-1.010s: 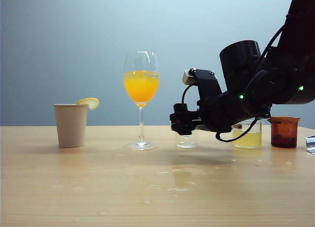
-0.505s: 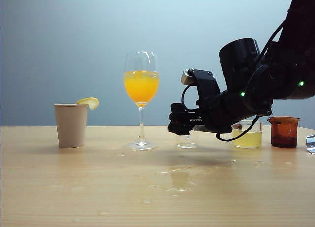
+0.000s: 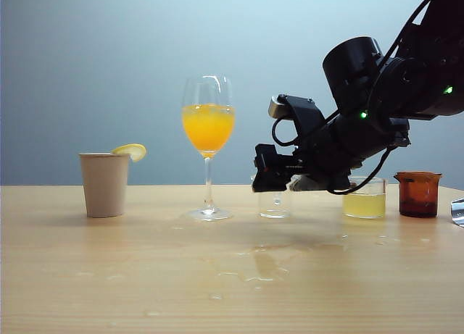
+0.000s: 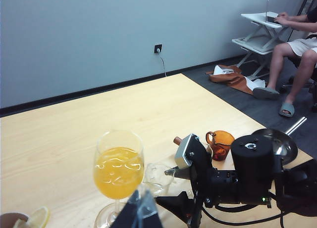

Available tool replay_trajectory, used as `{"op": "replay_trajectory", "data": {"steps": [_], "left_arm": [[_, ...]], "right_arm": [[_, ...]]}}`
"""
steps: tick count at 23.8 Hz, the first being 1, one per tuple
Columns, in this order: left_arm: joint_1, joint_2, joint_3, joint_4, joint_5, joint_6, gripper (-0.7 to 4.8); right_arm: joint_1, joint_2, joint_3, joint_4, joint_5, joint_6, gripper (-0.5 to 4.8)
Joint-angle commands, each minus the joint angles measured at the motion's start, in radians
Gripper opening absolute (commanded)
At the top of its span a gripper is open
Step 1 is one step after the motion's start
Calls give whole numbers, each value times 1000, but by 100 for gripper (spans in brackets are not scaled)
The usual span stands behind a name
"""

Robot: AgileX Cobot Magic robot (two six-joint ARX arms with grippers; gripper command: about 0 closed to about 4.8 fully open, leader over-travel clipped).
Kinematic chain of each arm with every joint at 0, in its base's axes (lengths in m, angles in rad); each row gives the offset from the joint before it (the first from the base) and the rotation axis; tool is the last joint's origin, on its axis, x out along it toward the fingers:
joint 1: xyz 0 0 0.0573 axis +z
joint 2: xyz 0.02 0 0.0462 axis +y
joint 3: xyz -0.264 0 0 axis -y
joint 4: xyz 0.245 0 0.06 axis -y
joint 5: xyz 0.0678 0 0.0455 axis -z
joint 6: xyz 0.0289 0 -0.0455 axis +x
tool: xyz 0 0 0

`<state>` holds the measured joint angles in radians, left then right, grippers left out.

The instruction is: Pick up the second measuring cup from the left, pour the orange juice inside into the goblet, and finally put the measuring cup back in its original place.

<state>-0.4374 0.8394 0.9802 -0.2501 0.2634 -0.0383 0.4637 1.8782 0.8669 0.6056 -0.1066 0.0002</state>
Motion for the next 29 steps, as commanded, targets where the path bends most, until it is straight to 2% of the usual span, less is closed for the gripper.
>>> {"op": "replay_trajectory", "data": {"steps": [1,4,7,9,11,12,14,15,18,24,29], "left_arm": [[0,-2,4,-9,11,1,-5],[0,-3,4,-13,11,1,-6],[0,-3,4,-20,21,1,-6],[0,-3,4,-31,34,1,-6],[0,-3,4,-40,37,1,-6],[0,-4,4,-42,40,1,-6],[0,-5,4,-42,58,0,-6],[0,-5,4,-43,67,0,-6],[-1,-6,4,-50,82,-4,-6],[0,-68,4,-64,69,-4,-5],[-1,-147,2,-141,-8,-3,-6]], "right_arm": [[3,-21,0,-59,-8,0,400],[3,-50,-5,-106,-9,0,397],[3,-94,-6,-174,-8,0,327],[3,-128,-6,-229,-5,0,302],[3,-174,-6,-295,-4,0,247],[3,-199,-6,-332,-4,2,188],[3,-236,-6,-387,-6,8,21],[3,-252,-6,-409,-8,8,-9],[3,-313,-6,-474,-8,8,-6],[3,-598,-6,-636,-8,8,-6],[3,-799,-6,-750,-3,8,-6]]}}
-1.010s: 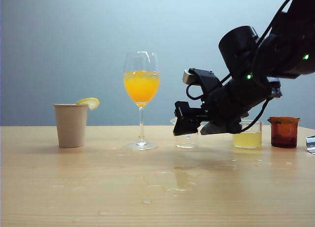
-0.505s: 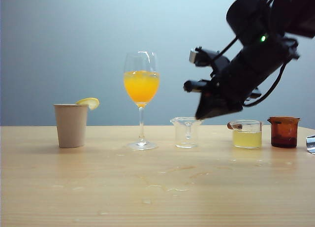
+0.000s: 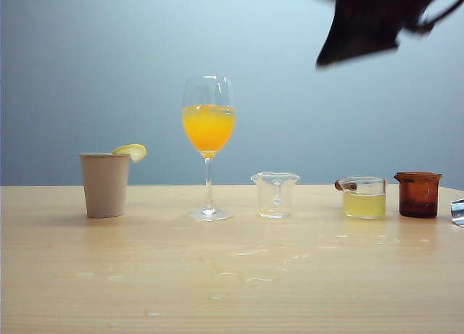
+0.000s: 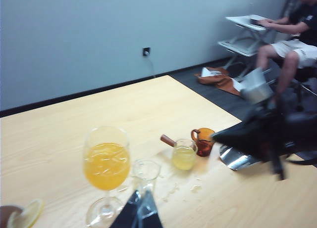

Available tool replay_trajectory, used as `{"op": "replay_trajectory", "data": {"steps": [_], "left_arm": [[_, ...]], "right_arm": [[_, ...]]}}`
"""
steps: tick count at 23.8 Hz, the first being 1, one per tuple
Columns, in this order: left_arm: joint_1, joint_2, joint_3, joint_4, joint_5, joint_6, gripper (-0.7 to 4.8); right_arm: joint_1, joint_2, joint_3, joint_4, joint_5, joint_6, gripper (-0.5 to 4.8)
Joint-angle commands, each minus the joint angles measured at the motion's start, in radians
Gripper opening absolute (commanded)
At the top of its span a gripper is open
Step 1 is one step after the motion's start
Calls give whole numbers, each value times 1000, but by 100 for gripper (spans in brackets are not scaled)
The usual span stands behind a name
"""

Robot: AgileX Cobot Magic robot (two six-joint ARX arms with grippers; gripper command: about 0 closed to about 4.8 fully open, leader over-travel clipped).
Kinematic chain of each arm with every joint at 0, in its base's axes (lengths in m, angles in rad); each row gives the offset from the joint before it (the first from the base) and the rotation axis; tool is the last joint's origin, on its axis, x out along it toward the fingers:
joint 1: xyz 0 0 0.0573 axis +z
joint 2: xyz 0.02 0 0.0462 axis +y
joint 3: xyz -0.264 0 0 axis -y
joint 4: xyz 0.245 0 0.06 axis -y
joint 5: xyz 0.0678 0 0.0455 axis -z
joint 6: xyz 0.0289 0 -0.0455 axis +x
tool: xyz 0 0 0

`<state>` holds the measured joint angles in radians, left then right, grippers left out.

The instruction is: Pick up the second measuring cup from the left, pour the orange juice inside into the goblet, and finally put the measuring cup back in its original place.

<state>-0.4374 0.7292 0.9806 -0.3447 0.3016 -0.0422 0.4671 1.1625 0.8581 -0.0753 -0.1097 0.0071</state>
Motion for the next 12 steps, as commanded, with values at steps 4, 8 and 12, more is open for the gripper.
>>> {"op": "replay_trajectory", "data": {"steps": [4,8,12], "left_arm": [[-1,-106,-2,-131,-122,6,-6],[-1,-247,-106,-134,-178,5,-6],[-1,-370,-234,-78,-226,6,-5]], "right_arm": [[0,-231,0,-159,4,0,-6],[0,-414,-55,-174,45,-16,-6],[0,-546,-142,-136,97,-46,-6]]}}
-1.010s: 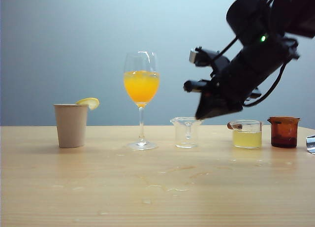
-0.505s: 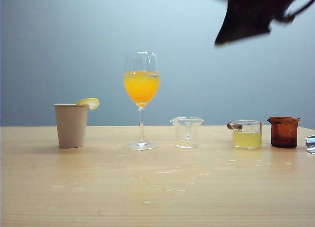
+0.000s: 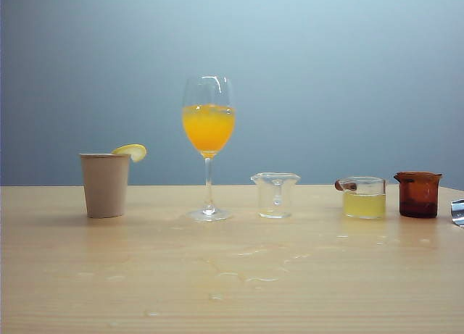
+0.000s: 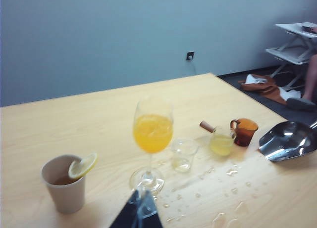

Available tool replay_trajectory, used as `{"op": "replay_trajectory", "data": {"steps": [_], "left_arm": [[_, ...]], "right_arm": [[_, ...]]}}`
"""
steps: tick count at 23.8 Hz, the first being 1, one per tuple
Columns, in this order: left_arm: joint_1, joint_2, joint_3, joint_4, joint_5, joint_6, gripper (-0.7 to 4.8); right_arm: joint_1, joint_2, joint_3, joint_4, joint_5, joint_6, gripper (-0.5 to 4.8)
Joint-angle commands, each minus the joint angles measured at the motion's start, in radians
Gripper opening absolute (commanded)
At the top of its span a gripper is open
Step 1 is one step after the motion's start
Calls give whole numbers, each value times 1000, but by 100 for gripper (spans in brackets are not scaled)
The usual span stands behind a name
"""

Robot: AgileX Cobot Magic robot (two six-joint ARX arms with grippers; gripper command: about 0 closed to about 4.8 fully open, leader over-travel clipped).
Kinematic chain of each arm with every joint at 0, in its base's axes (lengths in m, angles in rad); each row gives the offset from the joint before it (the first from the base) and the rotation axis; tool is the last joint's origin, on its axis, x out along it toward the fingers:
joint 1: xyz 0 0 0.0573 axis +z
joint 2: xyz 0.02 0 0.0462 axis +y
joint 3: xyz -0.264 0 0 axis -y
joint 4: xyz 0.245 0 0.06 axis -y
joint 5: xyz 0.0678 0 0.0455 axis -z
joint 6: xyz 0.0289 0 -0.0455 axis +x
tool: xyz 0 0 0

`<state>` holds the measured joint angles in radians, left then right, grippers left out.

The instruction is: Pick up the second measuring cup from the left, pour the orange juice inside into the goblet, and finally put the measuring cup back in its original place.

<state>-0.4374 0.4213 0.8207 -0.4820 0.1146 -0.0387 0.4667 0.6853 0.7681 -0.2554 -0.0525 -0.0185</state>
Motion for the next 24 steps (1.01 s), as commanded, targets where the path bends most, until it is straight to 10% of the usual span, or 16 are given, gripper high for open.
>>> {"op": "replay_trajectory", "data": {"steps": [1,11,24], "left_arm": [[0,-97,-112,82,-53,2,-6],[0,-298,-516,334,-79,0,-6],[0,-298,-680,542,-156,-3,-6]], "right_arm": [[0,-104,-84,62,59,-28,-6],[-1,-452,-425,103,321,-34,-6],[0,-512,-452,98,304,-34,-6]]}}
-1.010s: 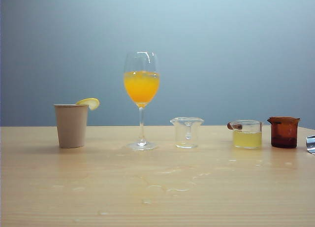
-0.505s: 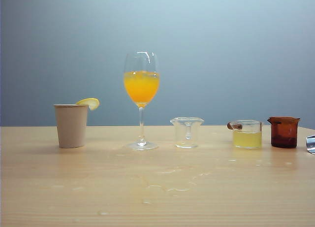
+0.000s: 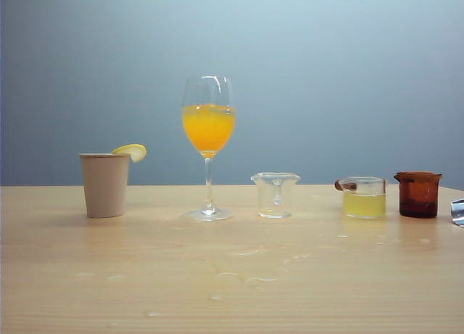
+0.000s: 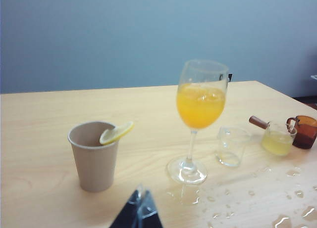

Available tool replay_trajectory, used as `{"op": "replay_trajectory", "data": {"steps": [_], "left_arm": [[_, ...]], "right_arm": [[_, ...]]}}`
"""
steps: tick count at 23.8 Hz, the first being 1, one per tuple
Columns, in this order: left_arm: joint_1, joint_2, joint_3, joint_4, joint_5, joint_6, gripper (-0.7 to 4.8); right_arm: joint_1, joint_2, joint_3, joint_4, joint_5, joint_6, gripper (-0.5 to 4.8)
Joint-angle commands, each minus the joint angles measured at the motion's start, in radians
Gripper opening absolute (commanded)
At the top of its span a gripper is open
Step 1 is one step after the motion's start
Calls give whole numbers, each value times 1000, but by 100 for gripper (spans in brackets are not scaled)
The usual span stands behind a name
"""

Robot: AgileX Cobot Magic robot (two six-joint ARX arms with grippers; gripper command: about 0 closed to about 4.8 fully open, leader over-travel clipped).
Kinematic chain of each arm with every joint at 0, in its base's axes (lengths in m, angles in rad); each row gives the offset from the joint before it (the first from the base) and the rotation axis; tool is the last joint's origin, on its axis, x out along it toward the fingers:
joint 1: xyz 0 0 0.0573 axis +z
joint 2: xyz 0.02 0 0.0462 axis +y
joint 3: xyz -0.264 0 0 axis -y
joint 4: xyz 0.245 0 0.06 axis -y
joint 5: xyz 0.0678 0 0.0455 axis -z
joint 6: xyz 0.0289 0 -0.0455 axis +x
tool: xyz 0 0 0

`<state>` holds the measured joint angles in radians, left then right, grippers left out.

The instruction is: Pick up the second measuring cup from the left, pour the orange juice inside into the goblet, and finally put the measuring cup back in its original place.

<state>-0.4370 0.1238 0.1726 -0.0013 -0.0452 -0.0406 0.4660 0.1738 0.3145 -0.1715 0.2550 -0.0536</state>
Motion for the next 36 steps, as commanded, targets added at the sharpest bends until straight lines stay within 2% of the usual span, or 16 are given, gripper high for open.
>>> {"op": "replay_trajectory", "data": {"steps": [1,4,10,13,16,18,22,25,27,30,32,36], "left_arm": [[0,0,-50,85,4,-1,-6],[0,0,-84,122,5,-2,-6],[1,-19,-85,115,-11,1,-6],[32,-38,-92,114,-27,4,-6],[103,-51,-95,110,-18,3,-6],[232,-87,-95,92,33,3,-6],[392,-121,-95,43,111,3,-5],[463,-121,-96,8,136,3,-6],[464,-121,-102,-5,124,3,-6],[402,-121,-158,9,83,4,-6],[391,-121,-165,5,76,9,-6],[391,-121,-166,20,-2,28,-6]], "right_arm": [[0,0,2,14,-3,1,-6],[0,0,2,14,-3,1,-6],[0,-1,2,13,-3,1,-6],[0,0,2,11,-3,1,-6],[0,-1,2,11,-3,1,-6],[0,-1,2,11,-3,1,-6],[0,-1,2,11,-3,1,-6],[0,-2,2,11,-3,1,-6],[0,-2,2,10,-3,1,-6],[0,-2,2,10,-3,1,-6],[0,-2,2,10,-3,1,-6],[0,-2,2,10,-3,1,-6]]}}
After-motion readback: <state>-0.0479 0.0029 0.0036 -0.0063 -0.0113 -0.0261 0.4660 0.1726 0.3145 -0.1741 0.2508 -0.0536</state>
